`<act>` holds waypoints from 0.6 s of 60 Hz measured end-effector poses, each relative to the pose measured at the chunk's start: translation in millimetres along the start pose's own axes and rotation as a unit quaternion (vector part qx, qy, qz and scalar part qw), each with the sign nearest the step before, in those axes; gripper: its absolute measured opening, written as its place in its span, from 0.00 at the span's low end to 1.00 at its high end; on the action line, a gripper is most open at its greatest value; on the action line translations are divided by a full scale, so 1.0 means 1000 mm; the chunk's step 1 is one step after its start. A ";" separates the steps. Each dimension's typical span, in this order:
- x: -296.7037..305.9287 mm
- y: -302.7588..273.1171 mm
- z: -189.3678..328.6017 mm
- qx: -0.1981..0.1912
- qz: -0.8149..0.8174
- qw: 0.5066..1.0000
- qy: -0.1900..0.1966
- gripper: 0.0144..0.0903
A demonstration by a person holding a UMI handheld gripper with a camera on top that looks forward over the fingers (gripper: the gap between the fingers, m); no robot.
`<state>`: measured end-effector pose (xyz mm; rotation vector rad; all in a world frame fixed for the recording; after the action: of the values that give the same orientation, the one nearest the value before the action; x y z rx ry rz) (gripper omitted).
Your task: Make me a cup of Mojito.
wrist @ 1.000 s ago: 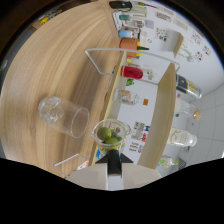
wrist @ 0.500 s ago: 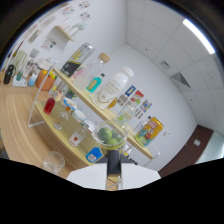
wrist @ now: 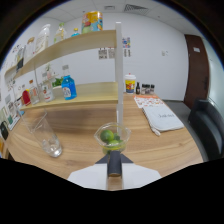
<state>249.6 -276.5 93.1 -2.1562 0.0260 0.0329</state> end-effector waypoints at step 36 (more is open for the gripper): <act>0.021 0.078 0.040 -0.066 0.014 0.998 -0.004 0.38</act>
<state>267.1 -286.2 4.9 -2.2882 0.0501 0.0595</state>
